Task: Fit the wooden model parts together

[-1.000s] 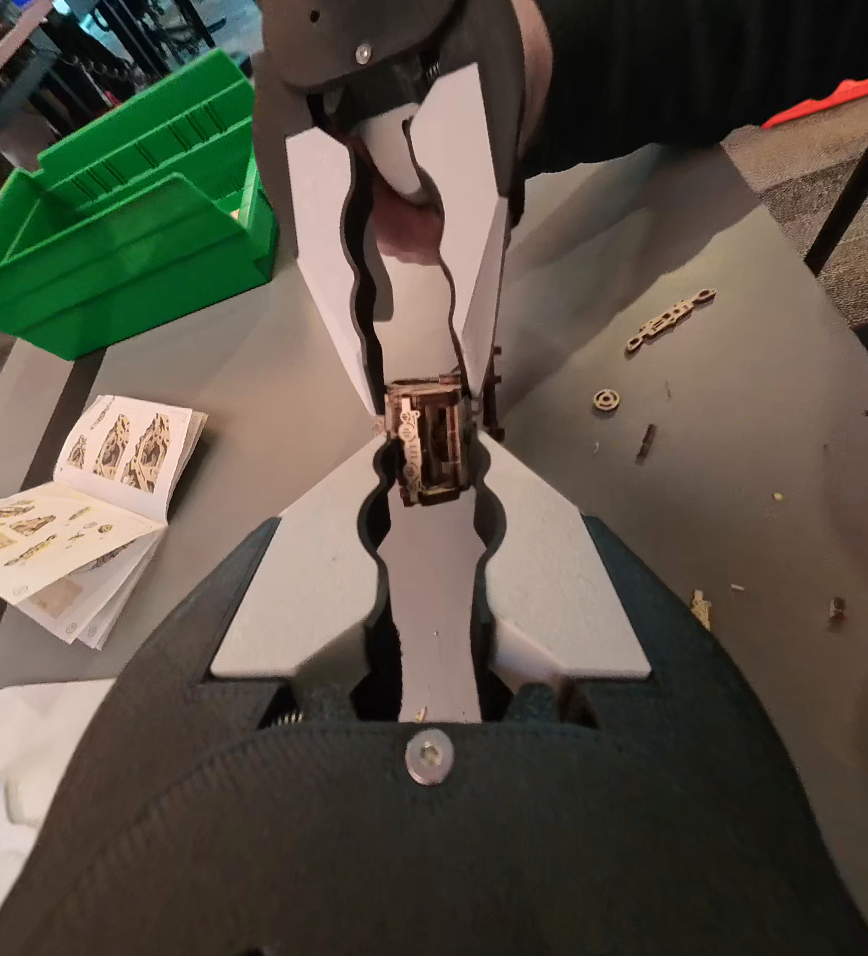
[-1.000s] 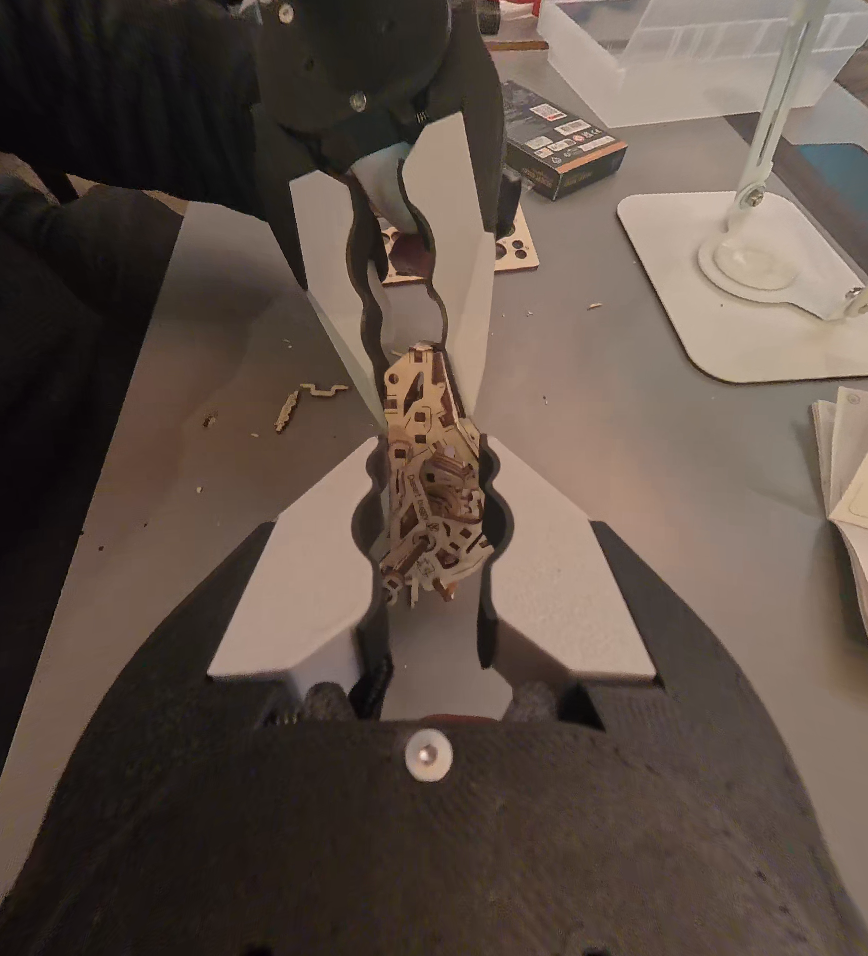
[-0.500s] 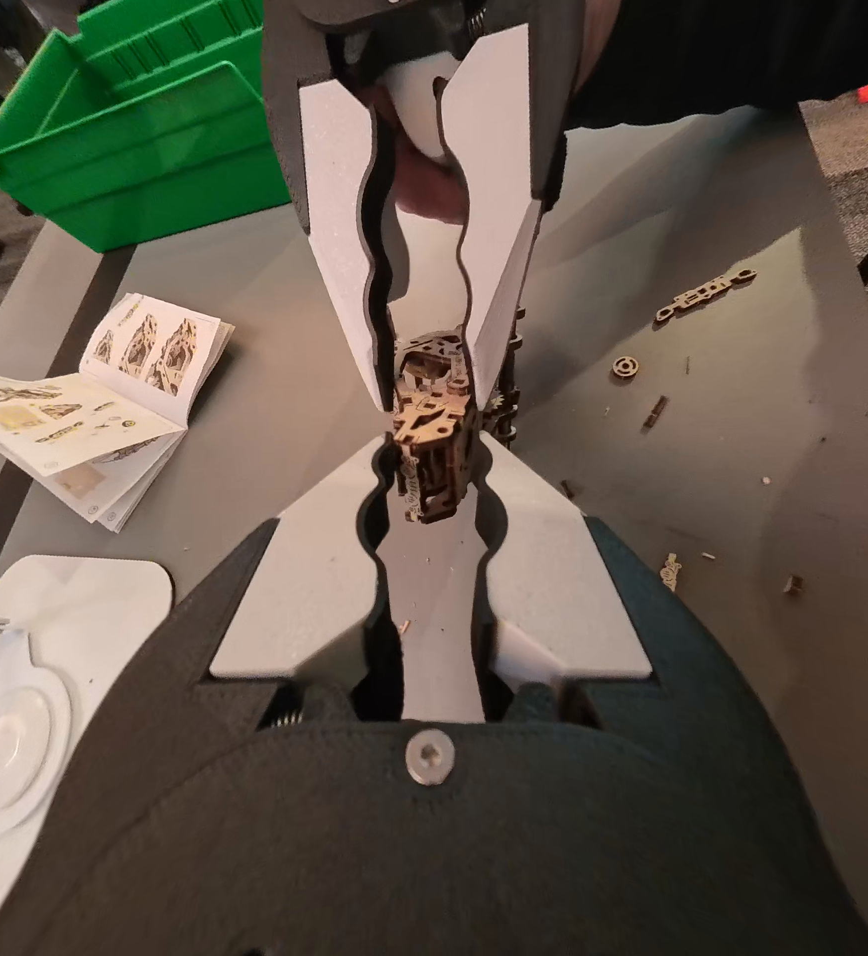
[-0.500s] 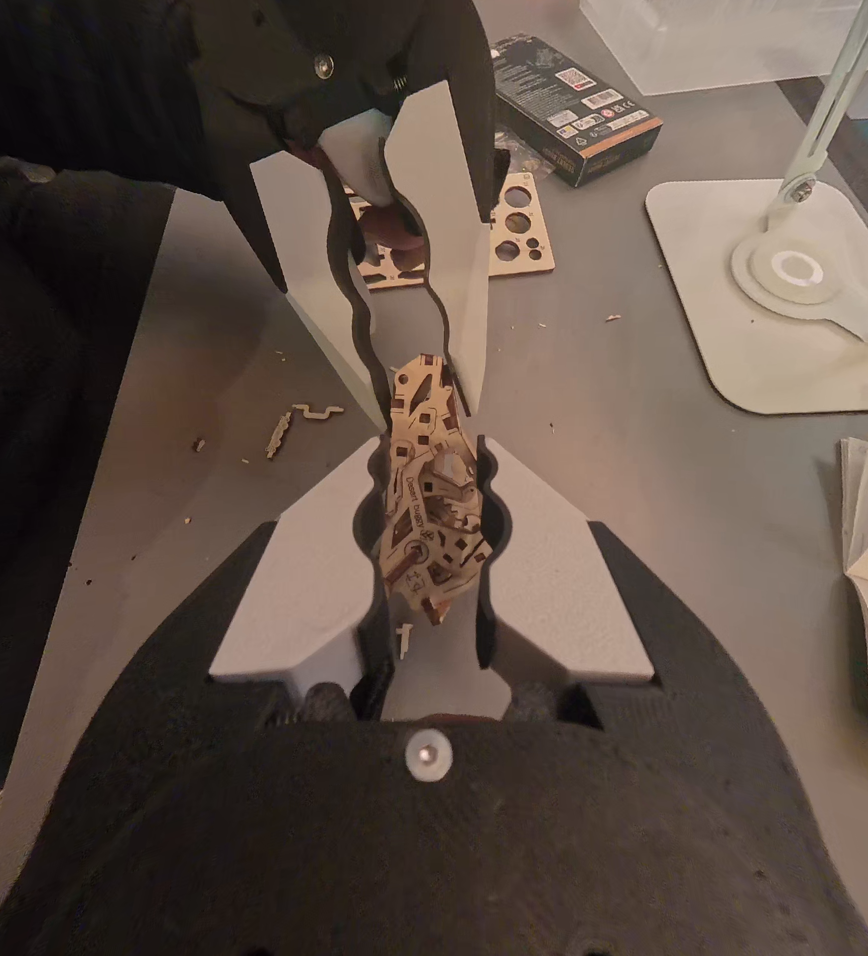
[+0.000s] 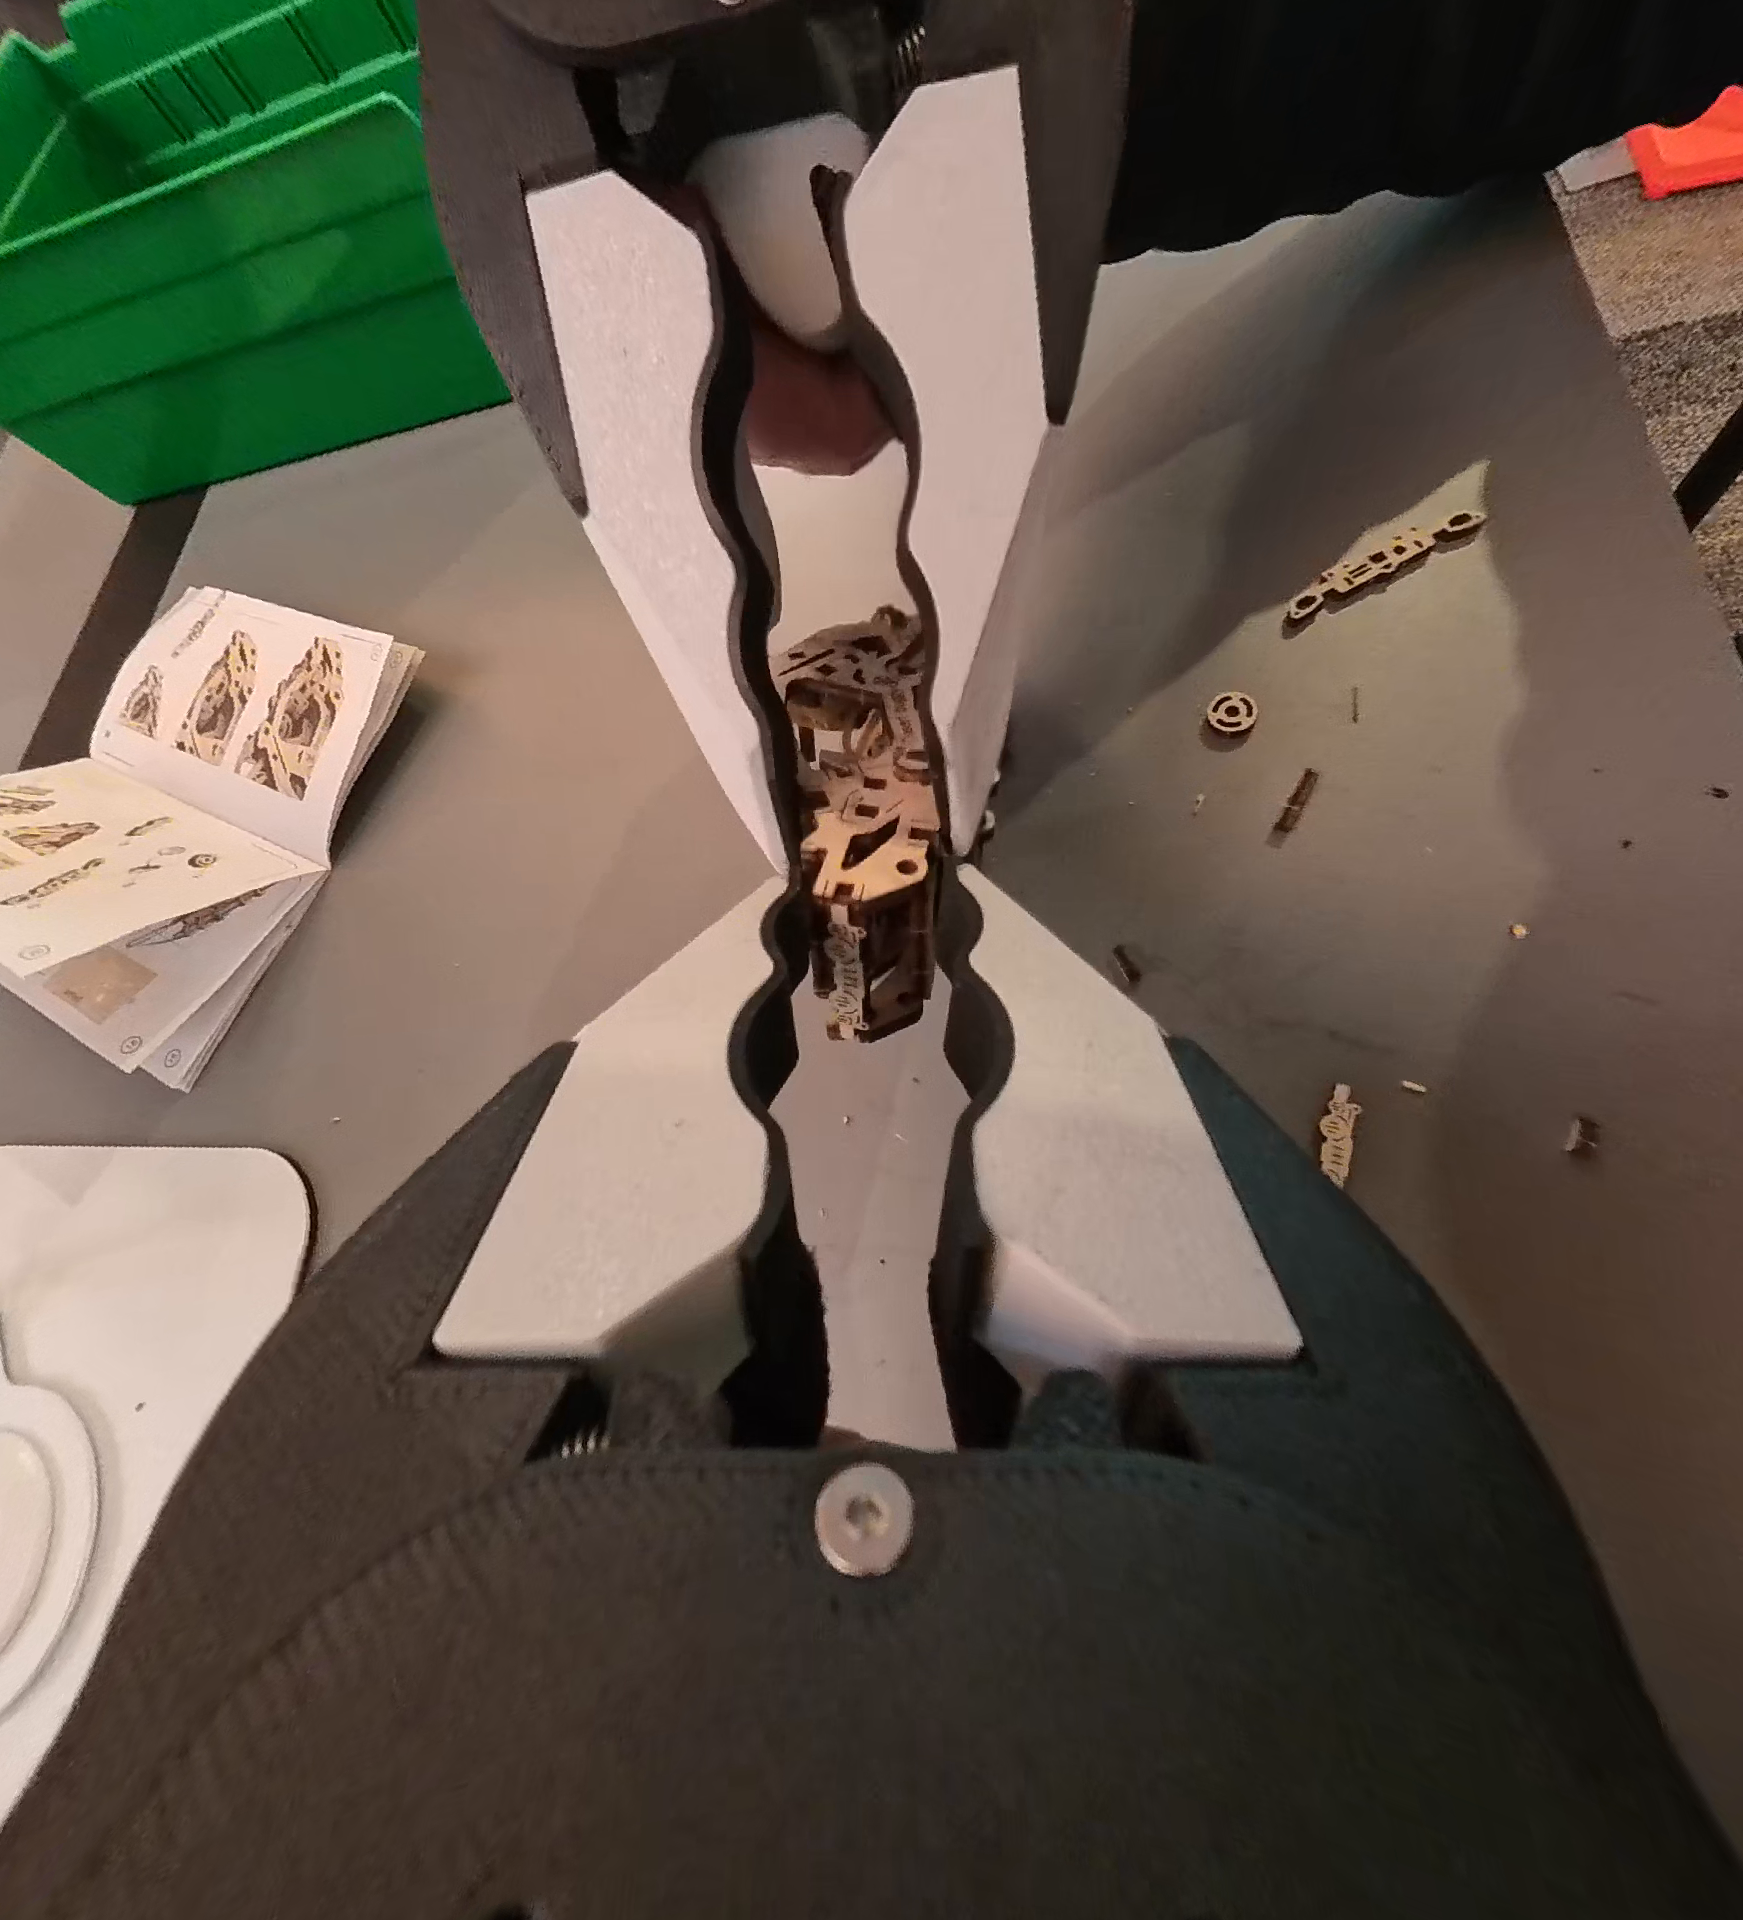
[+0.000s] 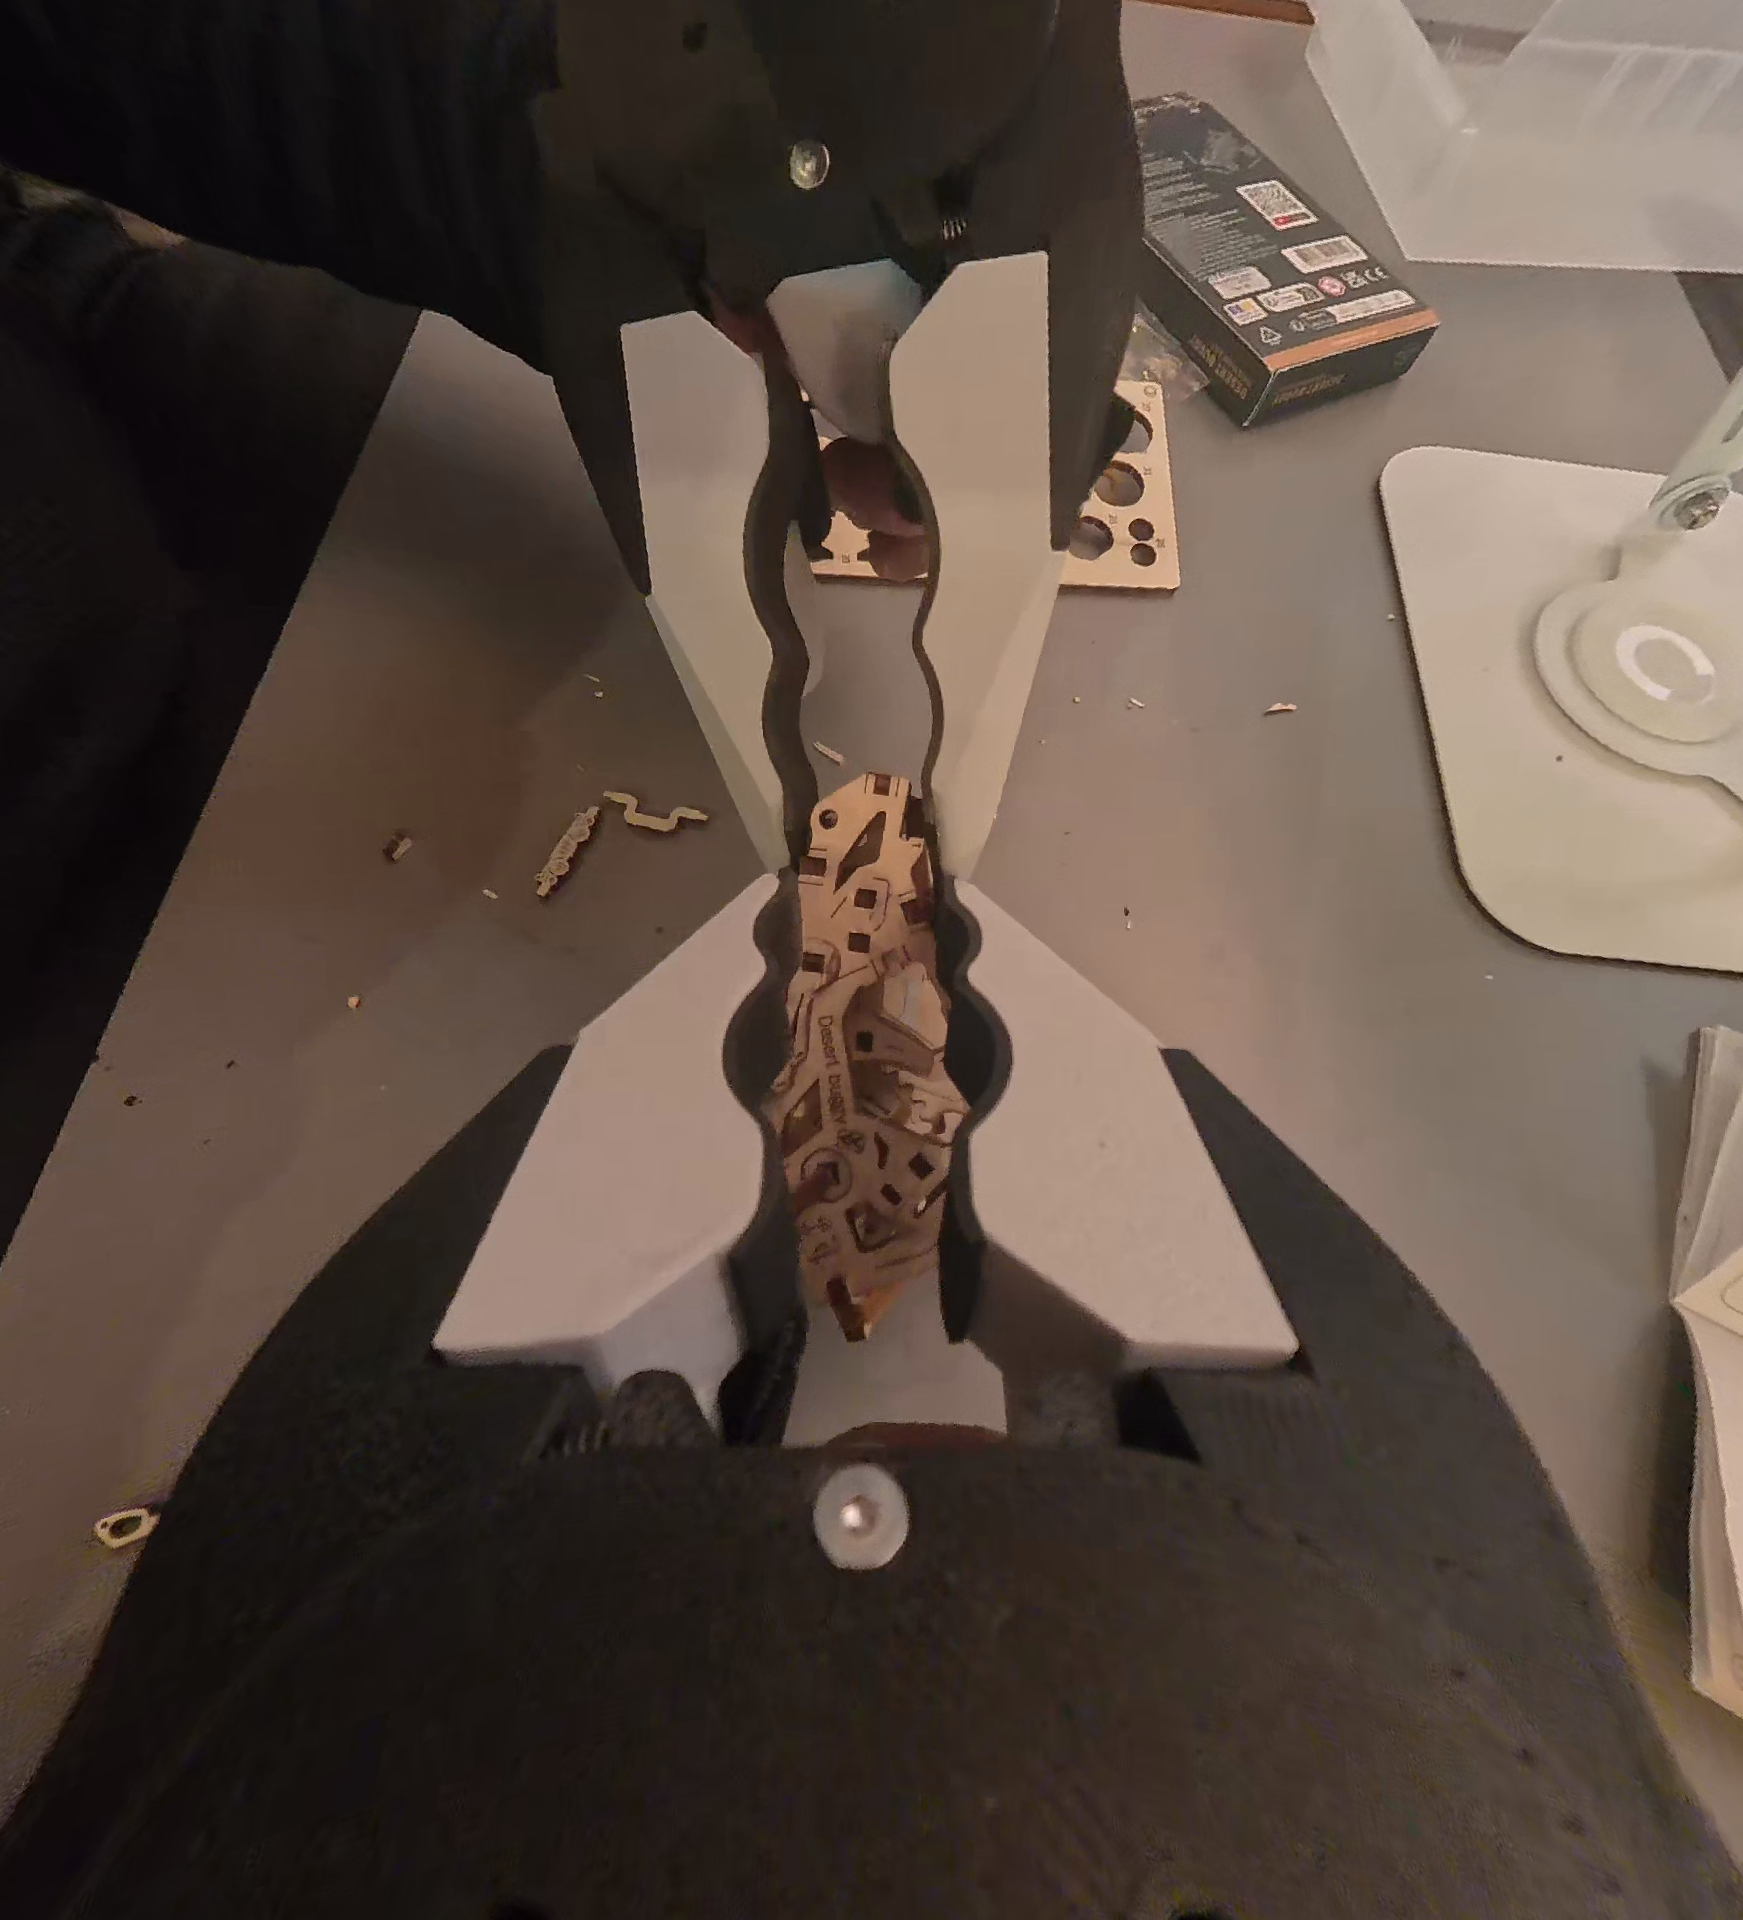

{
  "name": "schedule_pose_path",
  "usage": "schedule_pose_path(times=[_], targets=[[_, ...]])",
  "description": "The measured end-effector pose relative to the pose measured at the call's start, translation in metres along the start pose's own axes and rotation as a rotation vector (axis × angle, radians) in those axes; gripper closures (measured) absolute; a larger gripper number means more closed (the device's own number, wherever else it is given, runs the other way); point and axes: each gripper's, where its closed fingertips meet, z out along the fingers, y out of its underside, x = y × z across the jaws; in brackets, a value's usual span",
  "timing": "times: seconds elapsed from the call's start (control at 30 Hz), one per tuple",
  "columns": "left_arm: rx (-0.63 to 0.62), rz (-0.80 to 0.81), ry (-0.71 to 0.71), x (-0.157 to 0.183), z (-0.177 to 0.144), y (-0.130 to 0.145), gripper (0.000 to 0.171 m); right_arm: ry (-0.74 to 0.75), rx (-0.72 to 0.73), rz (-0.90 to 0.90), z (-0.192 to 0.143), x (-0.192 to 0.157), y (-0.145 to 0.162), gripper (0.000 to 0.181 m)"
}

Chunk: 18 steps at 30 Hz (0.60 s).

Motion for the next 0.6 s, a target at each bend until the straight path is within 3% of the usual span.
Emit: schedule_pose_path(times=[0.37,0.47,0.6], targets=[[-0.046,0.015,-0.009,0.002,0.004,0.003,0.150,0.022,0.002,-0.024,0.001,-0.001,0.003,0.159],[-0.050,0.096,-0.115,-0.008,0.003,0.003,0.148,0.119,-0.005,-0.092,0.000,0.007,0.002,0.159],[-0.081,0.204,-0.274,-0.029,0.008,0.015,0.147,0.337,-0.130,-0.251,0.005,0.027,0.010,0.158]])
